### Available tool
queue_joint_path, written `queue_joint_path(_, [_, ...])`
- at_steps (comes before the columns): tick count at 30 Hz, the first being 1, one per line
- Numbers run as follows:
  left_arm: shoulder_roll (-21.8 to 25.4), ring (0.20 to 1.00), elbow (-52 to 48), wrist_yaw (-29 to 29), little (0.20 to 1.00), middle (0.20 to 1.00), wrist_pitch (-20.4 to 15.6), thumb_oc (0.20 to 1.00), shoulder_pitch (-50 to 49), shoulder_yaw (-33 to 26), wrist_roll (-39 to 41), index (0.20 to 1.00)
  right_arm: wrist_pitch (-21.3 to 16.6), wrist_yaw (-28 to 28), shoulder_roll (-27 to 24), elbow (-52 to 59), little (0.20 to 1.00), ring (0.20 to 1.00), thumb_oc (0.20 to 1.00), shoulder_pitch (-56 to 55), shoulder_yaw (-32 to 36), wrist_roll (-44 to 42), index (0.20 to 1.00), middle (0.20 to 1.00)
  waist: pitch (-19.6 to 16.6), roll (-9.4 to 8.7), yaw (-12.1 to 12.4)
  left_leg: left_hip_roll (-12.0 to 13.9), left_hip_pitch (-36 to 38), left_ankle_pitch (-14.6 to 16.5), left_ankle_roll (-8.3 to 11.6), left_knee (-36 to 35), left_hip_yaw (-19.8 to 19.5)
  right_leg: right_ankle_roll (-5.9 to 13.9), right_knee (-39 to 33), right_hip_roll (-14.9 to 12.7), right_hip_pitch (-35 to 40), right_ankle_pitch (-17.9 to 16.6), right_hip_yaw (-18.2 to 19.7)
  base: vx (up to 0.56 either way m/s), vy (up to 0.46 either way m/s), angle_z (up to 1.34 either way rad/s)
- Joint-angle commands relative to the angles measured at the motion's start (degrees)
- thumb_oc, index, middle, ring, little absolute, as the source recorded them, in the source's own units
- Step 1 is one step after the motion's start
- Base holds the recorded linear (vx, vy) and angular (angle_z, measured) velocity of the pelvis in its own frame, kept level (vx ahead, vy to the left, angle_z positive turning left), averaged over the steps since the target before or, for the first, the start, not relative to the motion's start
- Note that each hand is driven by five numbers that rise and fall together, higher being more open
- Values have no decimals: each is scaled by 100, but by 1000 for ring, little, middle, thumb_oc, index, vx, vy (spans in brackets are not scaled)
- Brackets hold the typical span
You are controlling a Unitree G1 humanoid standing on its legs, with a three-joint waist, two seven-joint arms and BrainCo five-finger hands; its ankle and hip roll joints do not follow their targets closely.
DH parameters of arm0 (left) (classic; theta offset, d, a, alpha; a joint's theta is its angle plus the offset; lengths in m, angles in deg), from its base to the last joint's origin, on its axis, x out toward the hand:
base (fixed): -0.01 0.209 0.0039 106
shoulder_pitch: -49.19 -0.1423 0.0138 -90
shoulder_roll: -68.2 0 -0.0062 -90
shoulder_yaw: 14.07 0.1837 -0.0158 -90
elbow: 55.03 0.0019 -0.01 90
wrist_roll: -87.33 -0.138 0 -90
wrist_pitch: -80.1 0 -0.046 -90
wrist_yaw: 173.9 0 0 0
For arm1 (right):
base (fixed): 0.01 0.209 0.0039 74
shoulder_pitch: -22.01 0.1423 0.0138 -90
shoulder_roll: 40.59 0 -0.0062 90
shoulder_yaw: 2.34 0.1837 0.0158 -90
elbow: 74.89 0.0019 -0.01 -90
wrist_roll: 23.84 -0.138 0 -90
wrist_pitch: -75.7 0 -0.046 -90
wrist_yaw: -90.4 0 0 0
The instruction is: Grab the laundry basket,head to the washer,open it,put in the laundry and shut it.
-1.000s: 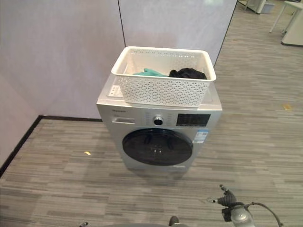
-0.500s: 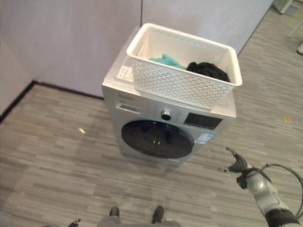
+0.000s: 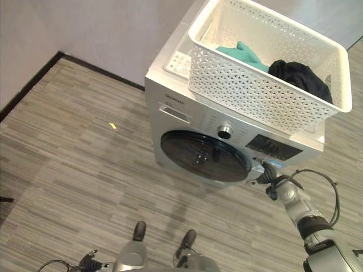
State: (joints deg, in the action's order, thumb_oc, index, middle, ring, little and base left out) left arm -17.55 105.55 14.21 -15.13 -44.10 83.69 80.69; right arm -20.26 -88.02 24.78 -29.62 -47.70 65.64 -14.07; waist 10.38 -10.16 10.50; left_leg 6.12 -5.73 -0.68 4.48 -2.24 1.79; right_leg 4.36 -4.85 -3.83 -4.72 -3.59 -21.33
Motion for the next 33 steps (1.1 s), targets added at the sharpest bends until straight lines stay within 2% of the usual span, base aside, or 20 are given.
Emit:
queue_joint_path(1, [136,1000,54,123,1000,1000,-58,1000,143,136,129,1000,49,-147,-92,-296,1000,1000,1000,313,-259,-136,1000,1000,98,-122,121,120,-166,-229,-2,-276,-295,591,-15,-496,-48,-215,341,-6,18,14])
queue_joint_path(7, [72,1000,-10,178,1000,1000,-75,1000,241,294,207,1000,118,-300,116,-1013,1000,1000,1000,546,-327,-109,1000,1000,221,15,161,49,-341,-279,-23,-239,-391,582,-15,-555,-150,-233,292,-4,16,13])
queue_joint_path(11, [62,1000,-210,238,1000,1000,-125,1000,385,497,240,1000,123,-492,348,-1792,1000,1000,1000,938,-506,-20,1000,1000,340,168,242,-18,-554,-324,-53,-207,-444,591,-15,-625,-334,-283,304,-15,8,1])
queue_joint_path(16, [27,1000,-495,298,1000,1000,-157,1000,426,618,260,1000,116,-679,386,-1690,1000,1000,1000,1229,-711,263,1000,1000,442,267,268,-48,-695,-369,-60,-187,-439,590,-15,-664,-480,-328,332,-20,9,1])
queue_joint_path(17, [14,1000,-511,320,1000,1000,-161,1000,418,646,198,1000,106,-740,337,-1559,1000,1000,1000,1266,-813,511,1000,1000,456,285,265,-52,-713,-366,-63,-184,-434,593,-15,-677,-504,-333,331,0,0,0])
queue_joint_path(24, [-15,1000,-425,356,1000,1000,-152,1000,422,606,119,1000,122,-883,242,-1084,1000,1000,1000,1159,-740,710,1000,1000,411,275,222,-62,-716,-329,-77,-145,-435,609,-15,-707,-475,-320,330,0,0,0])
queue_joint_path(33, [71,1000,-208,207,1000,1000,-61,1000,322,238,-50,1000,-118,-369,-282,1601,1000,1000,1000,-303,251,278,1000,1000,142,8,-23,-35,-407,-213,-76,-209,-338,633,-15,-687,-259,-239,372,16,3,0])
